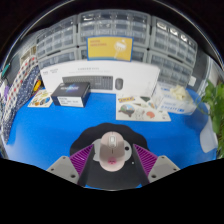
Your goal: Arrange mouse
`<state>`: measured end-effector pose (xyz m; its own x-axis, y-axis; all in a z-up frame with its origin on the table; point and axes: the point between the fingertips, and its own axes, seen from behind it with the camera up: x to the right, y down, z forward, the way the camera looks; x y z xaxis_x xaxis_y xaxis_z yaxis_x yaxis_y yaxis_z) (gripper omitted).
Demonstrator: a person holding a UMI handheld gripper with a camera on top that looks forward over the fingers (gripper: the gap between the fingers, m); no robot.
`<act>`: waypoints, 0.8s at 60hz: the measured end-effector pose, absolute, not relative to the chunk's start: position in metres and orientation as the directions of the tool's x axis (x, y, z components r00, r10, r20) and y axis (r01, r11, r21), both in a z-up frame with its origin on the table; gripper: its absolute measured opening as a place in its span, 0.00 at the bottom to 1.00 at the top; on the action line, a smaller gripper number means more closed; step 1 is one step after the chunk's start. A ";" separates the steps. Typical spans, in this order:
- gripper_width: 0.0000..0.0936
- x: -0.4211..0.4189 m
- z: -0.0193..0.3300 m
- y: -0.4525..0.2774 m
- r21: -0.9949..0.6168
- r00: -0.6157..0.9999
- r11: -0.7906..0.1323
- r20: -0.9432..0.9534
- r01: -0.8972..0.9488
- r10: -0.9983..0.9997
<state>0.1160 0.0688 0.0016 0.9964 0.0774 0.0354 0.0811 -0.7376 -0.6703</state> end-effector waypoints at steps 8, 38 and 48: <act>0.84 0.101 0.064 0.070 -0.750 0.997 -0.657 0.030 0.072 0.074; 0.85 0.009 0.217 -0.063 -0.857 1.000 -0.515 -0.005 0.000 0.007; 0.85 -0.013 0.220 -0.110 -0.854 1.000 -0.521 0.003 0.006 0.007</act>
